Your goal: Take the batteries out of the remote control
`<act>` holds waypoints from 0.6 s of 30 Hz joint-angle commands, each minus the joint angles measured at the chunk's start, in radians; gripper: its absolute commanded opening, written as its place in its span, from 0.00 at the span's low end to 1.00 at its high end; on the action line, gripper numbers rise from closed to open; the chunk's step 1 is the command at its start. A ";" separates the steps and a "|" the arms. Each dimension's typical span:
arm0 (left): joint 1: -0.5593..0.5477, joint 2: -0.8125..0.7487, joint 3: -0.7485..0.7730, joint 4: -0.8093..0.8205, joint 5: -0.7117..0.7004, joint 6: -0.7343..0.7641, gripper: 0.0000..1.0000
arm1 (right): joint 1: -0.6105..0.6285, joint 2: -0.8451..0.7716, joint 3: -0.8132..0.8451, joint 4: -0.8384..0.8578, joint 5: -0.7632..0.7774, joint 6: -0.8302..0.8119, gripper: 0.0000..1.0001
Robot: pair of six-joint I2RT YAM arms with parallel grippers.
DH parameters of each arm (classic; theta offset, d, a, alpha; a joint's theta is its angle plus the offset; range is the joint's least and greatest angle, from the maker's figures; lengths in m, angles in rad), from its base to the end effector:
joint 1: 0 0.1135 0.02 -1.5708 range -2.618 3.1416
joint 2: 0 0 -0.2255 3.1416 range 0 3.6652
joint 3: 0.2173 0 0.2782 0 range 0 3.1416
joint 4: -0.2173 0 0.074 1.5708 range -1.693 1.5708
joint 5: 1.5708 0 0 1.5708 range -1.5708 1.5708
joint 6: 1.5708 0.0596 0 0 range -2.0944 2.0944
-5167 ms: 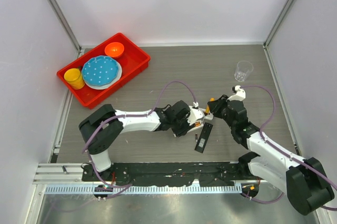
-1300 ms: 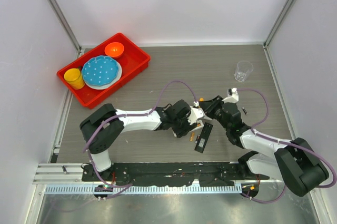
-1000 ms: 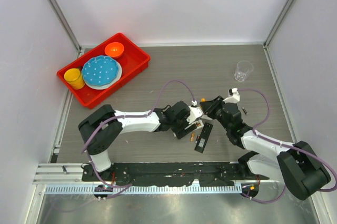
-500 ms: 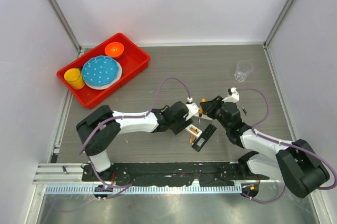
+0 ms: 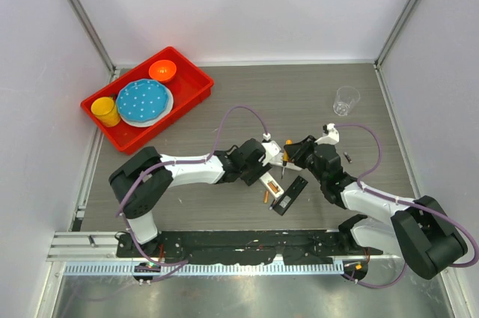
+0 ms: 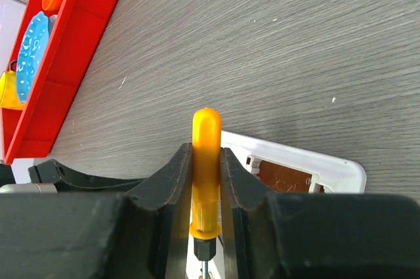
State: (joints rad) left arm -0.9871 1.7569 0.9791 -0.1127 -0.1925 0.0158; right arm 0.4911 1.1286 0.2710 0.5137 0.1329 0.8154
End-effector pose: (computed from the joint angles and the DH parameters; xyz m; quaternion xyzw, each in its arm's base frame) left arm 0.2193 -0.3114 0.0842 0.4229 0.8382 -0.0749 0.3360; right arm 0.2435 0.1213 0.1062 0.1694 0.7990 0.3060 0.4892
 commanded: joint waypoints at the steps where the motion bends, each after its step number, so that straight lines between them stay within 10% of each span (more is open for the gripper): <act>1: 0.002 -0.016 -0.006 0.011 0.065 -0.010 0.59 | 0.006 -0.010 0.040 0.023 0.017 -0.021 0.01; 9: 0.004 -0.154 -0.065 0.074 0.140 -0.040 0.64 | 0.032 -0.061 0.039 0.006 0.042 -0.025 0.01; 18: 0.074 -0.301 -0.091 0.278 0.543 -0.229 0.84 | 0.066 -0.122 0.057 -0.012 0.025 -0.022 0.01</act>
State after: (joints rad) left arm -0.9421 1.4952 0.8650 0.0147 0.1406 -0.0998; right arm 0.5426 1.0573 0.2821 0.4770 0.1482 0.8074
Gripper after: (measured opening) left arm 0.836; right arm 0.248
